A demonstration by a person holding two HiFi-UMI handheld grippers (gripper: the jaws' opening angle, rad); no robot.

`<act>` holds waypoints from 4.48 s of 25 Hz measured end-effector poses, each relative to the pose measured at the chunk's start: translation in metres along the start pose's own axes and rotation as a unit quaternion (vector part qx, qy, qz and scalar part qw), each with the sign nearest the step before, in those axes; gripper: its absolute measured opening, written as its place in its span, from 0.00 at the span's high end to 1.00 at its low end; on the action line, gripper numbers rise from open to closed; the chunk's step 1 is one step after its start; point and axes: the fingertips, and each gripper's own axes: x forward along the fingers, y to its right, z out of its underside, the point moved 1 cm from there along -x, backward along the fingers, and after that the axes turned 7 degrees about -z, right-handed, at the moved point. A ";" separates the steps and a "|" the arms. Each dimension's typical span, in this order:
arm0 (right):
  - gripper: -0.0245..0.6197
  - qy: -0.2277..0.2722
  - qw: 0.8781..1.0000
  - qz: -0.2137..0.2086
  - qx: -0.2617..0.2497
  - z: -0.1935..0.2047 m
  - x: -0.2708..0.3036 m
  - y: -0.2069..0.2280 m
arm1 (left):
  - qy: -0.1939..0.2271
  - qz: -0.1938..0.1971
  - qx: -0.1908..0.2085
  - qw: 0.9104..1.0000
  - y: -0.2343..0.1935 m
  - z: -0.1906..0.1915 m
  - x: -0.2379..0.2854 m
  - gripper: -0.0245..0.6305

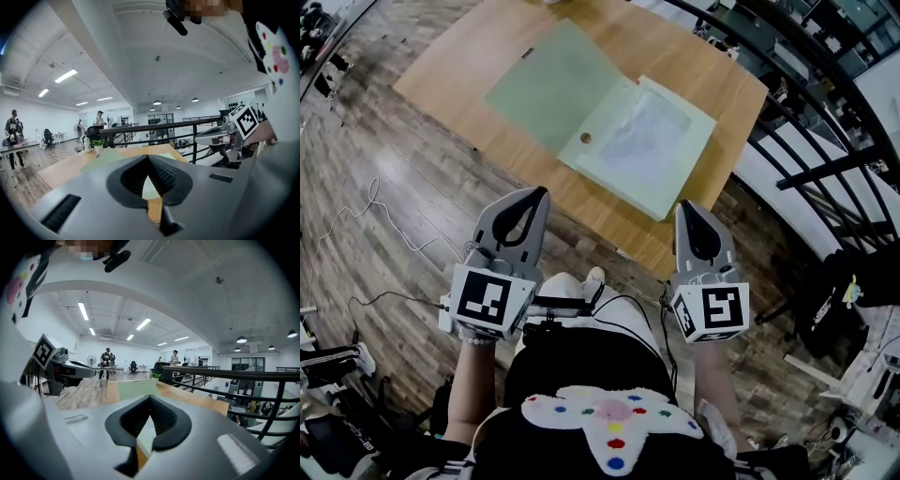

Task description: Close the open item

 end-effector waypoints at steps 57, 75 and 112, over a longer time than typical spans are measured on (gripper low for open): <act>0.95 -0.087 0.996 0.001 0.023 0.037 0.170 0.010 | -0.088 -0.055 -0.339 0.935 -0.180 0.155 0.179 0.66; 0.95 -0.104 0.994 0.032 0.030 0.051 0.166 0.021 | -0.090 -0.048 -0.301 0.948 -0.180 0.156 0.214 0.81; 0.60 -0.182 0.954 0.157 0.179 0.188 0.078 0.071 | -0.071 0.048 -0.085 0.993 -0.073 0.076 0.186 0.94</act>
